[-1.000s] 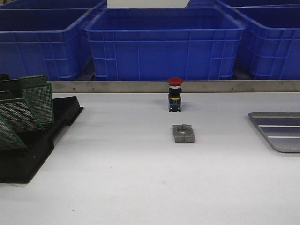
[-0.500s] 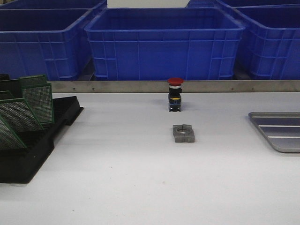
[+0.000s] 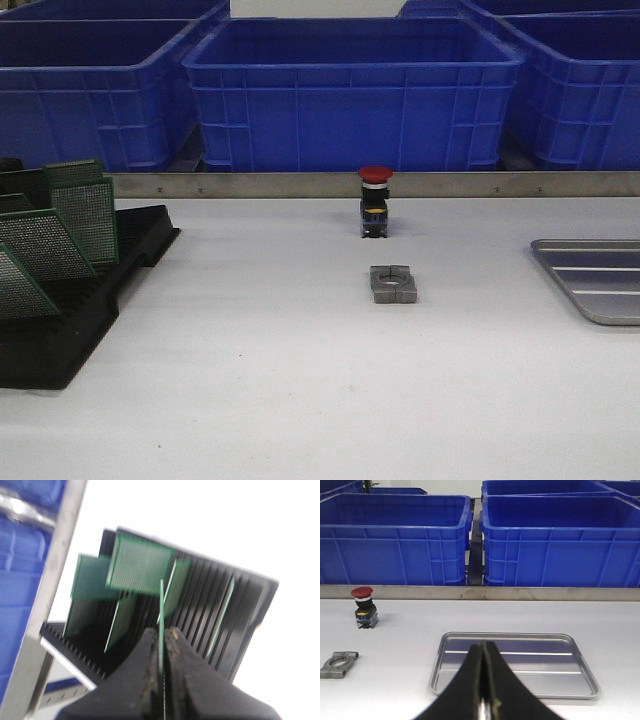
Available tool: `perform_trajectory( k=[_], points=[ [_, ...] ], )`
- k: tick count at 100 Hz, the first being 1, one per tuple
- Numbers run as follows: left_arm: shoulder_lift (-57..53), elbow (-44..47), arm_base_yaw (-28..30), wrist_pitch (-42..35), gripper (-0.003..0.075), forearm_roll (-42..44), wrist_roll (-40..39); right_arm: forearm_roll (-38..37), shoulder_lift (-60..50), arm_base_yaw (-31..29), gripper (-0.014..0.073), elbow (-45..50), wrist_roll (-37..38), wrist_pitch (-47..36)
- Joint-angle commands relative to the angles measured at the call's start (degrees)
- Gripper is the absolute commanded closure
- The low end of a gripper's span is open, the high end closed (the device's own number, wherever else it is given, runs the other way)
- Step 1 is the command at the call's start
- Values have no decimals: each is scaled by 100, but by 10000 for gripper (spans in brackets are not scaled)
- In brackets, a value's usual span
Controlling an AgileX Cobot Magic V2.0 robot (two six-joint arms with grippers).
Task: Place circuit board on tray
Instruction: 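Lift the board out of the rack with the left gripper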
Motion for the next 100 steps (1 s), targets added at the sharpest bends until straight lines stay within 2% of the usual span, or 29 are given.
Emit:
perform_trajectory(
  k=[1, 14, 24, 61, 79, 100],
  points=[
    [-191, -148, -37, 82, 741, -892, -66, -68, -150, -31, 706, -71, -13, -451],
    [-132, -127, -101, 720, 741, -1810, -66, -68, -150, -31, 706, -71, -13, -451],
    [-64, -127, -374, 912, 741, -2167, -55, -68, -150, -31, 706, -71, -13, -451],
    [726, -127, -1995, 721, 741, -3400, -55, -68, -150, -31, 706, -71, -13, -451],
    [1166, -127, -2752, 437, 741, -3614, -43, -74, -150, -31, 706, -71, -13, -451],
    [1492, -139, -3290, 262, 741, -3740, -3, -79, -150, -31, 706, -71, -22, -451]
  ],
)
